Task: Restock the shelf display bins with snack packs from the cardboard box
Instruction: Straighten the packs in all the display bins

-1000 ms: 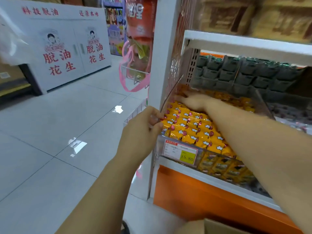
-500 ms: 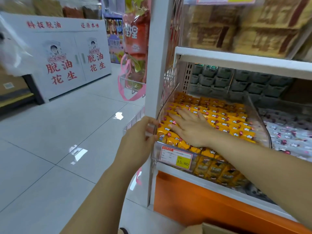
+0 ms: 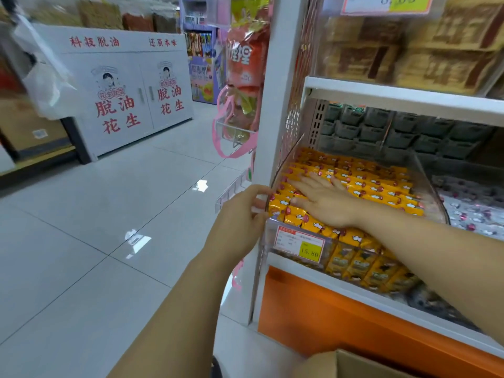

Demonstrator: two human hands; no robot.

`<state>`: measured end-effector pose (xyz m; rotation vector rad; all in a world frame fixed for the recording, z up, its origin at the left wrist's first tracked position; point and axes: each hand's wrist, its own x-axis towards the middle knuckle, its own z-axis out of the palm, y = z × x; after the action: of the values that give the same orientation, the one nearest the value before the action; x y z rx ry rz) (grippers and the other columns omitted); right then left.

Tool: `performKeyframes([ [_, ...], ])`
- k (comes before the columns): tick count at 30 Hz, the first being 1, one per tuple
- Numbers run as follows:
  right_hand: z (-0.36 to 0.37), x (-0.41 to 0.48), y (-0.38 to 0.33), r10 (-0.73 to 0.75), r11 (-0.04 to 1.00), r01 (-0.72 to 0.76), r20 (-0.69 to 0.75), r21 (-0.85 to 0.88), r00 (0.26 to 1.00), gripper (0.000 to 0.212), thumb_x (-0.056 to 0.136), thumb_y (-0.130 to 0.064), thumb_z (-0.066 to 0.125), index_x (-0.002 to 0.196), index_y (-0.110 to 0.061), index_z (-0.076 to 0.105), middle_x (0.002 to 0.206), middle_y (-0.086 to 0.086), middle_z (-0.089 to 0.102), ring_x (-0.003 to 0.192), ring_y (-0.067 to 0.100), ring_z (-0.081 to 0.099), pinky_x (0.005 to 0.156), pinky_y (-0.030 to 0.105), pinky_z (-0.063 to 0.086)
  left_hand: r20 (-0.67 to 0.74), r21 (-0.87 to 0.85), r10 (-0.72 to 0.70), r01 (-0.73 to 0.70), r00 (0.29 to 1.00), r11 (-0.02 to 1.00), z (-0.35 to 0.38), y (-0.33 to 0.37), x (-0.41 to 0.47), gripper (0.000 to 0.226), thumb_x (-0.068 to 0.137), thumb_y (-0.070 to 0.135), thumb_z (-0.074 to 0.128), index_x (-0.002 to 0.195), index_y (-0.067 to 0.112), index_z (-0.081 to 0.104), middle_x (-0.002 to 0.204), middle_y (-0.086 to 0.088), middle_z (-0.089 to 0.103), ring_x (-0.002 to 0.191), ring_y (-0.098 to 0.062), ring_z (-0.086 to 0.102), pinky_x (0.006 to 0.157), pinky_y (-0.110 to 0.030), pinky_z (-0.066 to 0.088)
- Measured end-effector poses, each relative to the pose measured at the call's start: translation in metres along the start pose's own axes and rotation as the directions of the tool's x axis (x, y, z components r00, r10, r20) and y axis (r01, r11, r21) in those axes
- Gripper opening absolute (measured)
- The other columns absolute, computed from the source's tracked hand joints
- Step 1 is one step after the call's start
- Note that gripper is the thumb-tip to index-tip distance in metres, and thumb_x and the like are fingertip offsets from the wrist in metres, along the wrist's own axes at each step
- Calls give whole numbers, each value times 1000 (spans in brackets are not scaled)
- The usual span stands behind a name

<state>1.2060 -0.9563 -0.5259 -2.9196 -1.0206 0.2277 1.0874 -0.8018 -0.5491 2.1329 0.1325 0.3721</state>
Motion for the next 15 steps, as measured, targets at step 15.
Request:
performKeyframes([
  [15,6,-22,-48,-184,983,174,-459,-65,869,31,86,-31,66,113,-16,69,110,6,65,104,26,47,88,39,41,-41,-1,3,-3,999,1000,-3,-2,2,32,92,4,49,118,22,56,97,6,60,90,-15,65,62,-19,47],
])
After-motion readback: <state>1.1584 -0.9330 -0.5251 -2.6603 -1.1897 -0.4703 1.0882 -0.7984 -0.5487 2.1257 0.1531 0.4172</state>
